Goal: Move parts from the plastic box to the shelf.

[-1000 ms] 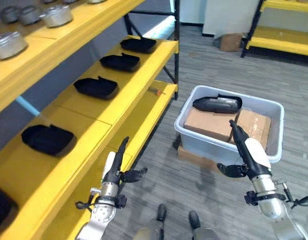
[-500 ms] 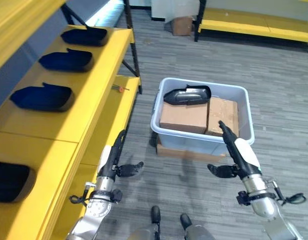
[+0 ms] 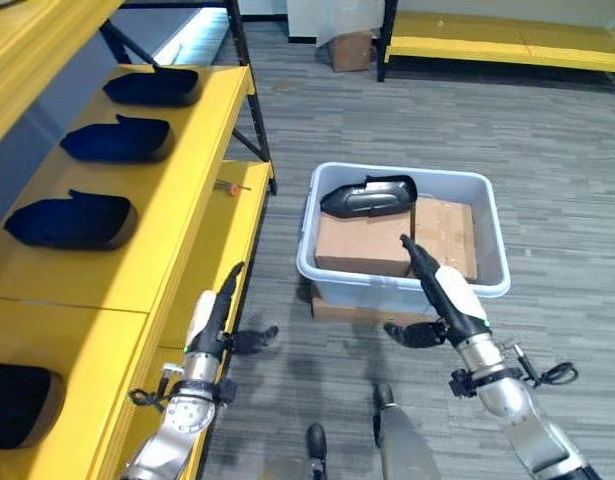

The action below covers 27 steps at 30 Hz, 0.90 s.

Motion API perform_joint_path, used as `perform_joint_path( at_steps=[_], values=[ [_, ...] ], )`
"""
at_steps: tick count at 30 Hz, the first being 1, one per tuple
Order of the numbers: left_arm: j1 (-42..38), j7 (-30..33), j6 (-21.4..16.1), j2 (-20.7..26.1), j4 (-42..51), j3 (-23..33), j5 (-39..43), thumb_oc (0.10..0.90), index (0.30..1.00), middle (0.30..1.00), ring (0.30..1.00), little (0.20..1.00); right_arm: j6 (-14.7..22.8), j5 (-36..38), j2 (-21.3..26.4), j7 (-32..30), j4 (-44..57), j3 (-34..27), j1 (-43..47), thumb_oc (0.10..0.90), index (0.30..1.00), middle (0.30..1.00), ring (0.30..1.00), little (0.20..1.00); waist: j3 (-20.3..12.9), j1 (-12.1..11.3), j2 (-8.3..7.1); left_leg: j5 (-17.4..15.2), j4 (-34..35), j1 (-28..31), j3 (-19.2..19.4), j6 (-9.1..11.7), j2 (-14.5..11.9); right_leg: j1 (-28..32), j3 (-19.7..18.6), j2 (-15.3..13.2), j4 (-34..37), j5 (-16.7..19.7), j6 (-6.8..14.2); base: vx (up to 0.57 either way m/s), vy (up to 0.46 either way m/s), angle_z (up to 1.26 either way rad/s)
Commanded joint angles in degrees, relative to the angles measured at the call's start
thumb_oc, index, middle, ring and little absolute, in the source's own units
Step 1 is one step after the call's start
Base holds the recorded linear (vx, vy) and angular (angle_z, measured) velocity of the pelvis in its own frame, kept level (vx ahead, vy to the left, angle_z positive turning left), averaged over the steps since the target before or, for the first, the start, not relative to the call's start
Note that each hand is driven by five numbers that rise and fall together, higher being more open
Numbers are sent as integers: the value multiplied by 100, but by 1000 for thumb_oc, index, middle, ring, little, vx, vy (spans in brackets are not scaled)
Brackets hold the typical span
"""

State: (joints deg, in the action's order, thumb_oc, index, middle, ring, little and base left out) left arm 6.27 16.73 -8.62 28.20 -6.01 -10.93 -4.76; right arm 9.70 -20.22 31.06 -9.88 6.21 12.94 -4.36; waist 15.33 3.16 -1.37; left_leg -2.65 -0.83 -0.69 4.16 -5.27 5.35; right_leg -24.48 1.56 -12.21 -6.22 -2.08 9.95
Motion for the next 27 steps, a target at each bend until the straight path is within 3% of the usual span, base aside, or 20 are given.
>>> perform_joint_path(
  at_steps=[1,2,6,13,16,18,21,23,24,25,26,27],
  values=[
    [67,-1,-476,161,834,160,-24,900,1000,1000,1000,1000,329,-18,125,-247,437,-420,149,900,1000,1000,1000,1000,-278,197,45,-215,277,663,-601,360,-327,729,81,410,170,934,-45,300,-197,10],
    [95,-48,-500,114,841,113,-8,900,1000,1000,1000,1000,347,-26,159,-218,496,-500,22,900,1000,1000,1000,1000,-427,199,-11,-279,292,721,-596,441,-425,895,181,433,211,977,-118,370,-255,42],
    [54,-83,-527,73,866,3,219,900,1000,1000,1000,1000,377,82,338,-278,601,-733,-138,900,1000,1000,1000,1000,-587,322,96,-181,241,725,-657,689,-818,1006,531,525,59,758,-258,246,-222,52],
    [-205,-53,-492,117,837,-156,234,900,1000,1000,1000,1000,366,164,431,-421,528,-826,-148,900,1000,1000,1000,1000,-557,491,231,147,257,711,-648,909,-1204,800,675,648,-429,362,-431,125,-121,17],
    [-201,-54,-470,110,806,-142,241,900,1000,1000,1000,1000,357,180,412,-458,504,-842,-197,900,1000,1000,1000,1000,-513,529,279,415,-82,637,-600,999,-1357,789,686,755,-539,189,-536,147,-138,20],
    [-160,-84,-465,111,795,-106,221,900,1000,1000,1000,1000,357,167,419,-421,489,-805,-201,900,1000,1000,1000,1000,-494,486,278,672,-608,484,-620,1043,-1329,933,636,866,-469,104,-640,114,-101,-7],
    [-152,-86,-479,107,819,-49,275,900,1000,1000,1000,1000,404,198,499,-407,518,-705,-85,900,1000,1000,1000,1000,-301,236,105,948,-2155,-272,-1125,1031,-715,1264,358,907,-210,136,-777,49,-77,-24],
    [-126,-92,-465,129,841,-42,285,900,1000,1000,1000,1000,415,176,541,-400,526,-658,-33,900,1000,1000,1000,1000,-262,179,11,832,-2365,-531,-1194,961,-644,1347,290,852,-118,153,-776,54,-33,-61],
    [-94,-127,-476,139,904,-11,326,900,1000,1000,1000,1000,403,165,562,-403,515,-677,-30,900,1000,1000,1000,1000,-257,174,-59,683,-2140,-768,-1056,871,-822,1426,239,760,-35,163,-722,215,49,-40],
    [-52,-173,-487,154,953,2,353,900,1000,1000,1000,1000,382,171,608,-467,487,-761,-42,900,1000,1000,1000,1000,-280,134,-155,428,-1412,-1010,-876,846,-1203,1584,175,576,116,176,-556,239,153,-15],
    [-70,-160,-482,159,934,-33,341,900,1000,1000,1000,1000,353,174,609,-527,440,-778,-38,900,1000,1000,1000,1000,-264,86,-145,539,-877,-1159,-846,901,-1395,1671,130,512,176,163,-481,207,151,22],
    [-78,-156,-483,156,927,-43,339,900,1000,1000,1000,1000,354,172,612,-534,432,-779,-38,900,1000,1000,1000,1000,-275,74,-146,585,-750,-1090,-827,912,-1405,1682,125,515,193,157,-484,143,154,21]
  ],
)
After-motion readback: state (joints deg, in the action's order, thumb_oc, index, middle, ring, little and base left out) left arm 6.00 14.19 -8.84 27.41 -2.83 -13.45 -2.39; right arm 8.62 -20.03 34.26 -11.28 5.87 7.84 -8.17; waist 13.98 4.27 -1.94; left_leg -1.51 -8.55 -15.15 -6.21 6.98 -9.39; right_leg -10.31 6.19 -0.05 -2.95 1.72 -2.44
